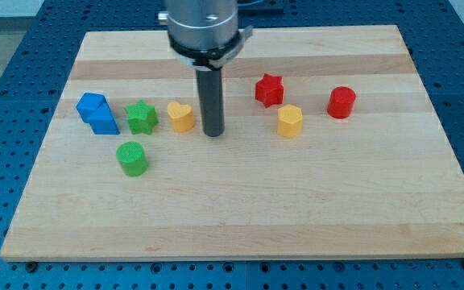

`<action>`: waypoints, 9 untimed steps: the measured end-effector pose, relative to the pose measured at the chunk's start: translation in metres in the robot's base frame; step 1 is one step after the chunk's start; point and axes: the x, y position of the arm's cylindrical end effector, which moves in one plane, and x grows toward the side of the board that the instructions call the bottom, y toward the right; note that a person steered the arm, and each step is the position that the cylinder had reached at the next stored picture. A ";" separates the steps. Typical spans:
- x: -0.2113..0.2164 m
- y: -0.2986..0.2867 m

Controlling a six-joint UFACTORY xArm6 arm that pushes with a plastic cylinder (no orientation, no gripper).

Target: Move yellow heart into the green star

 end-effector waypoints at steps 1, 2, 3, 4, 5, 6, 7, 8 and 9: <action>0.000 -0.026; 0.000 -0.035; 0.010 -0.014; -0.015 0.001; -0.027 -0.003; -0.027 -0.011; -0.027 -0.025; -0.027 -0.044; -0.027 -0.062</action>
